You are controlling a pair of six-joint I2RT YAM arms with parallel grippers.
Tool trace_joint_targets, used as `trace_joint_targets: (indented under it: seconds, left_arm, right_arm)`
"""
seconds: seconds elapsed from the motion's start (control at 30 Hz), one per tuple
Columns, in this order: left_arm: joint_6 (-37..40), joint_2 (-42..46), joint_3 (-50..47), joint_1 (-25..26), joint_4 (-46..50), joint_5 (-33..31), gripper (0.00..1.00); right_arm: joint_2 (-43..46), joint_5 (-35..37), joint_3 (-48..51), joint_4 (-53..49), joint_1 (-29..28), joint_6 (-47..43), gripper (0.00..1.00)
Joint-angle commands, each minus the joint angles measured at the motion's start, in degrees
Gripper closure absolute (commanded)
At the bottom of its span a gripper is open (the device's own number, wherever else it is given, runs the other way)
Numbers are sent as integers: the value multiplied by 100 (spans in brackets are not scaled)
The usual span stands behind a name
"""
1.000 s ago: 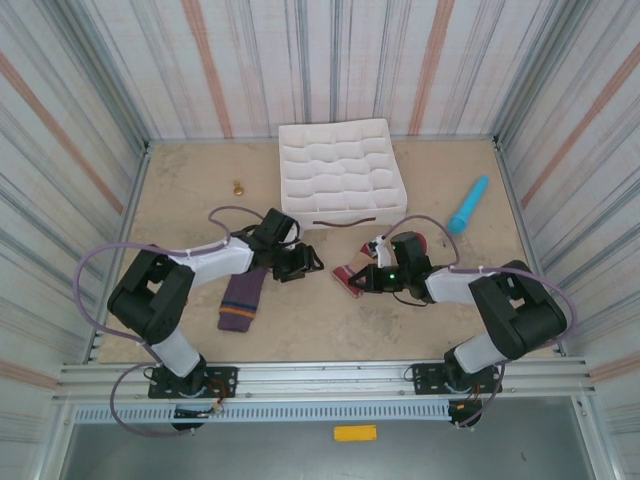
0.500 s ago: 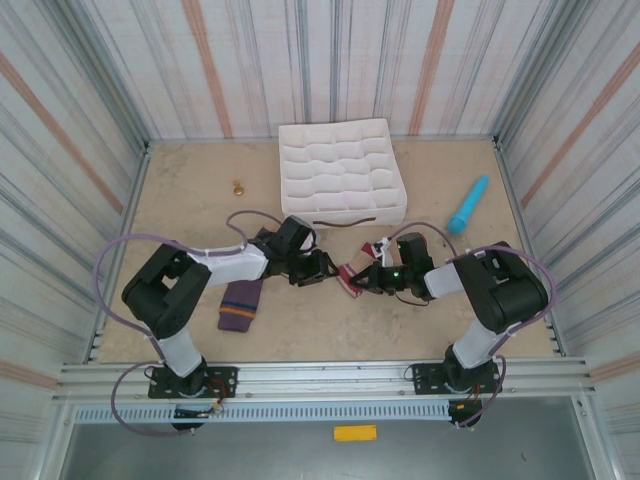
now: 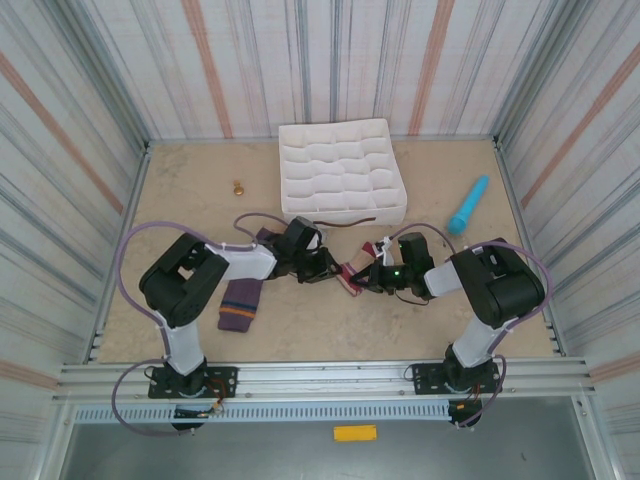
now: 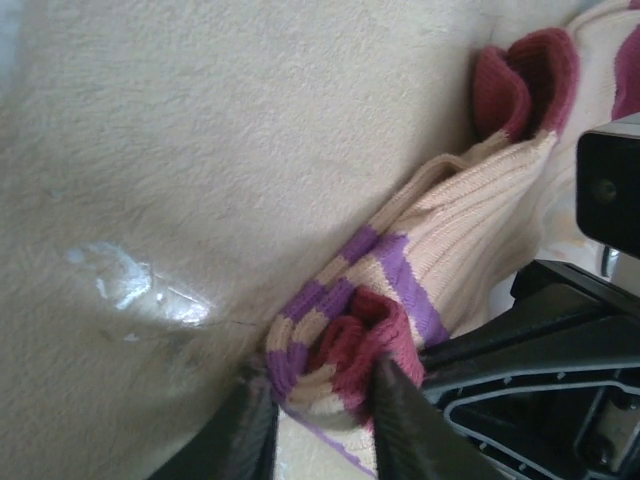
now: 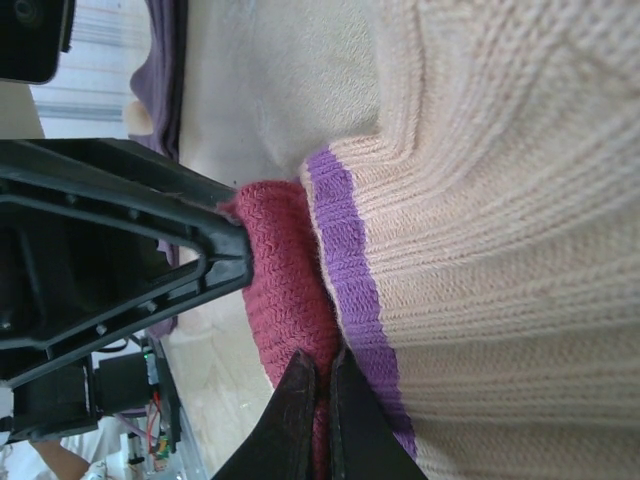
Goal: Roll the socks
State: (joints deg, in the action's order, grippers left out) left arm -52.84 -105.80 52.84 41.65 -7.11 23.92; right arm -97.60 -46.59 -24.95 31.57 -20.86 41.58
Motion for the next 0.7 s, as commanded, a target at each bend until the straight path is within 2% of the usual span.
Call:
trace_joint_targets:
  seconds: [0.0, 0.07, 0.3, 0.5, 0.67]
  left_arm:
    - [47, -230, 133, 54, 560, -332, 80]
    - [214, -257, 327, 63, 972, -439, 86]
    - [402, -137, 509, -7, 1600, -463, 99]
    - [624, -57, 734, -91, 2286, -359, 100]
    - [744, -12, 840, -173, 2663, -249, 100]
  right_arm:
    - [-241, 423, 46, -435, 68, 8, 100]
    - [-177, 484, 25, -542, 66, -74, 99]
    - [835, 1182, -148, -1785, -114, -642, 72]
    - [2148, 2513, -477, -3154, -742, -1354, 60]
    - [2939, 4093, -747, -3903, -1788, -2037, 49]
